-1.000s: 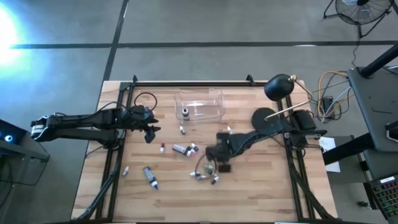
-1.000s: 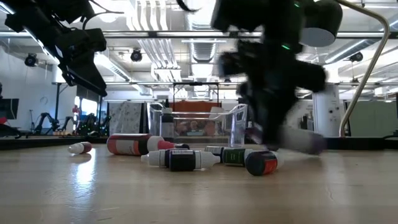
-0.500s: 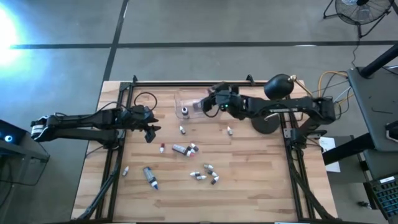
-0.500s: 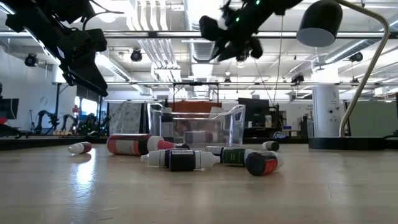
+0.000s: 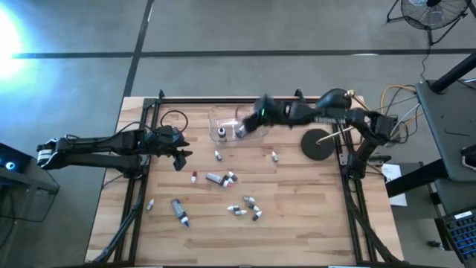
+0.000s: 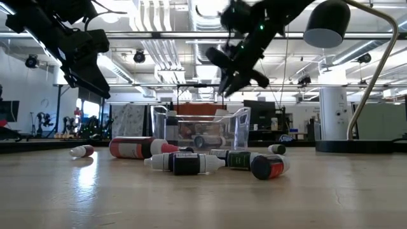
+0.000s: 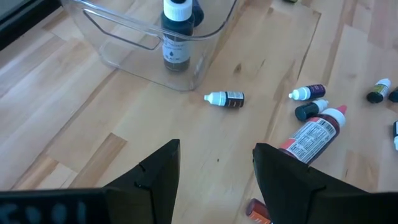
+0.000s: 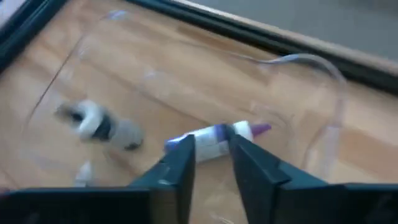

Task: Pick & Place food coloring
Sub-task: Put the large purple food coloring bottle into the transparent bin

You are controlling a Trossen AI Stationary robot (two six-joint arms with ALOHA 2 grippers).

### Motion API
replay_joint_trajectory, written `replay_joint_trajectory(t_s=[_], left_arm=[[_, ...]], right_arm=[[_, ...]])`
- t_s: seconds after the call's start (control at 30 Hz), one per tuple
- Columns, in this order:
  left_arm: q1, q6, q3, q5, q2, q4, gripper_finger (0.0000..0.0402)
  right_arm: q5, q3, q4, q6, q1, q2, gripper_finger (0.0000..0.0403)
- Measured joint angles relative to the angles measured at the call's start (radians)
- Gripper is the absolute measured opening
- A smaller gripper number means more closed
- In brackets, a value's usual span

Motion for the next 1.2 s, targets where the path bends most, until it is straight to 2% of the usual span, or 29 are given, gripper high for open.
replay_joint_trajectory(t_s=[0.1, 0.17, 0.23, 0.3, 0.37, 0.43, 0.53, 0.6, 0.8, 0.93, 1.2], left_arm=[[0.0, -0.019, 0.0, 0.0, 0.0, 0.008, 0.0177], [0.0, -0.026, 0.0, 0.0, 0.0, 0.015, 0.0177], [0.0, -0.028, 0.0, 0.001, 0.0, 0.017, 0.0177], [0.0, -0.031, 0.0, 0.0, 0.0, 0.018, 0.0177], [0.0, -0.03, 0.0, 0.0, 0.0, 0.019, 0.0177], [0.0, -0.031, 0.0, 0.0, 0.0, 0.02, 0.0177], [0.0, -0.047, 0.0, 0.0, 0.0, 0.02, 0.0177], [0.0, -0.06, 0.0, 0.0, 0.0, 0.02, 0.0177], [0.0, -0.104, 0.0, 0.0, 0.0, 0.02, 0.0177], [0.0, -0.112, 0.0, 0.0, 0.0, 0.019, 0.0177], [0.0, -0.109, -0.009, -0.009, 0.0, 0.02, 0.0177]], right_arm=[[-0.183, 0.046, 0.01, 0.051, -0.068, 0.025, 0.0152], [-0.266, 0.105, 0.019, -0.024, -0.072, 0.059, 0.0182], [-0.292, 0.186, -0.039, -0.157, -0.06, 0.101, 0.0201], [-0.291, 0.29, -0.136, -0.364, -0.041, 0.156, 0.0208], [-0.257, 0.388, -0.254, -0.694, -0.028, 0.217, 0.021], [-0.194, 0.489, -0.372, -0.943, -0.011, 0.283, 0.0208], [-0.056, 0.636, -0.492, -1.114, 0.01, 0.379, 0.0202], [-0.025, 0.73, -0.564, -1.168, 0.005, 0.443, 0.0198], [-0.112, 0.935, -0.768, -1.311, -0.057, 0.625, 0.0191], [-0.182, 0.977, -0.765, -1.283, -0.074, 0.678, 0.019], [-0.196, 0.955, -0.764, -1.272, -0.061, 0.701, 0.0189]])
